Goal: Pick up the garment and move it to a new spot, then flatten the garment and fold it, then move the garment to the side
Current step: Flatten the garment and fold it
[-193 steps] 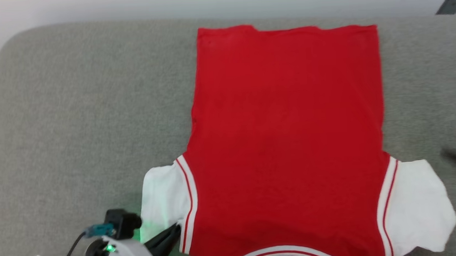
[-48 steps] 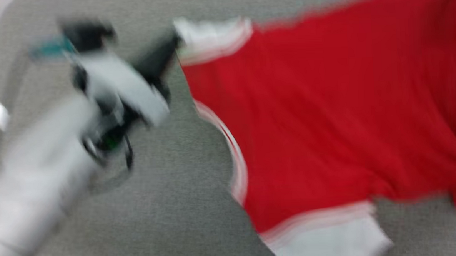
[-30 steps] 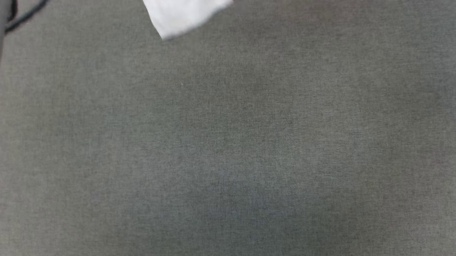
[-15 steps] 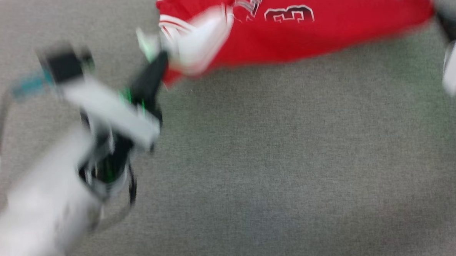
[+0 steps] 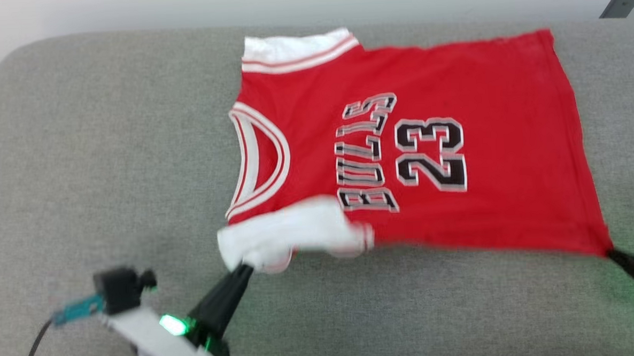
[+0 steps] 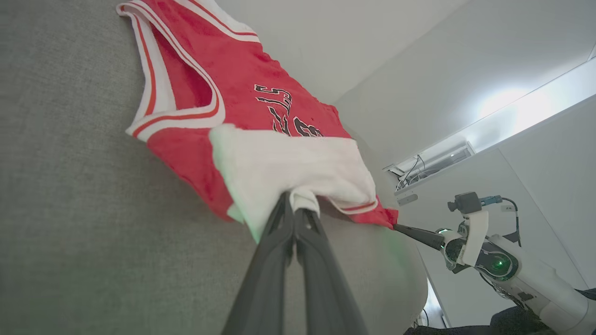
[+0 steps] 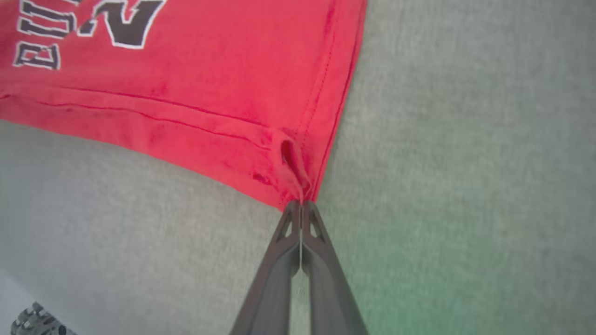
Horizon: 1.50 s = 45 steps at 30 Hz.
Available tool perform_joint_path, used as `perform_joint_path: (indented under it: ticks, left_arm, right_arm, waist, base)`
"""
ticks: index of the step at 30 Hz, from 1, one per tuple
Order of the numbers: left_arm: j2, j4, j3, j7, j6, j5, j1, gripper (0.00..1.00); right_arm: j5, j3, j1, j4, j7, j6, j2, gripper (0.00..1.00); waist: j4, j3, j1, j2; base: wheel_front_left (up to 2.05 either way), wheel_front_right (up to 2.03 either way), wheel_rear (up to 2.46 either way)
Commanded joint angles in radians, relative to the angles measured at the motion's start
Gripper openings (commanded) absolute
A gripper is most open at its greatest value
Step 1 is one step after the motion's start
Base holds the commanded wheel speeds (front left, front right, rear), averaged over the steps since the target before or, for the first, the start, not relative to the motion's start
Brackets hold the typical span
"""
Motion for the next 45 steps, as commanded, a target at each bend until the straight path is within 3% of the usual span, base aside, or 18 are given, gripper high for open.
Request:
perform_joint_path:
  ticks: [1, 9, 12, 18, 24, 29, 39, 44, 45]
  left_arm:
    - [0.021, -0.038, 0.013, 0.0, -0.004, 0.009, 0.051, 0.0]
    - [0.118, -0.215, 0.037, 0.0, -0.004, 0.018, 0.208, 0.0]
    - [0.139, -0.242, 0.041, 0.0, -0.004, 0.026, 0.223, 0.0]
    - [0.108, -0.224, 0.06, 0.016, -0.004, 0.024, 0.121, 0.0]
    - [0.05, -0.128, 0.084, 0.076, -0.004, -0.021, -0.065, 0.0]
    - [-0.008, -0.004, 0.107, 0.091, -0.004, -0.054, -0.194, 0.0]
    - [-0.079, 0.224, 0.06, 0.122, -0.004, -0.033, -0.324, 0.0]
    - [-0.084, 0.31, 0.03, 0.11, -0.004, 0.002, -0.358, 0.0]
    - [-0.089, 0.327, 0.023, 0.107, -0.004, 0.008, -0.365, 0.11]
  right_arm:
    - [-0.006, -0.042, 0.061, -0.037, 0.016, -0.002, -0.014, 0.0]
    - [-0.064, -0.27, 0.314, -0.229, 0.115, -0.002, 0.012, 0.0]
    - [-0.121, -0.389, 0.387, -0.294, 0.161, -0.002, 0.071, 0.0]
    - [-0.232, -0.558, 0.365, -0.41, 0.288, -0.001, 0.227, 0.0]
    - [-0.311, -0.594, 0.2, -0.416, 0.402, -0.002, 0.325, 0.0]
    - [-0.362, -0.609, 0.063, -0.352, 0.423, -0.002, 0.36, 0.0]
    - [-0.393, -0.582, -0.07, -0.207, 0.367, -0.002, 0.373, 0.0]
    - [-0.4, -0.573, -0.09, -0.155, 0.33, -0.002, 0.363, 0.0]
    - [-0.399, -0.569, -0.093, -0.146, 0.323, -0.002, 0.361, 0.0]
  waist:
    - [-0.006, -0.006, -0.0001, 0.0]
    - [-0.01, -0.006, -0.0001, 0.0]
    - [-0.01, -0.001, -0.0001, 0.0]
    - [-0.013, 0.025, -0.0001, 0.0]
    - [-0.013, 0.074, -0.0001, 0.0]
    - [-0.014, 0.114, -0.0001, 0.0]
    - [-0.012, 0.183, -0.0001, 0.0]
    - [-0.011, 0.197, -0.0001, 0.0]
    - [-0.011, 0.198, -0.0001, 0.0]
  base:
    - [0.0, 0.0, 0.0]
    - [0.0, 0.0, 0.0]
    - [0.0, 0.0, 0.0]
    - [0.0, 0.0, 0.0]
    - [0.0, 0.0, 0.0]
    - [0.0, 0.0, 0.0]
    - [0.0, 0.0, 0.0]
    - [0.0, 0.0, 0.0]
    - [0.0, 0.0, 0.0]
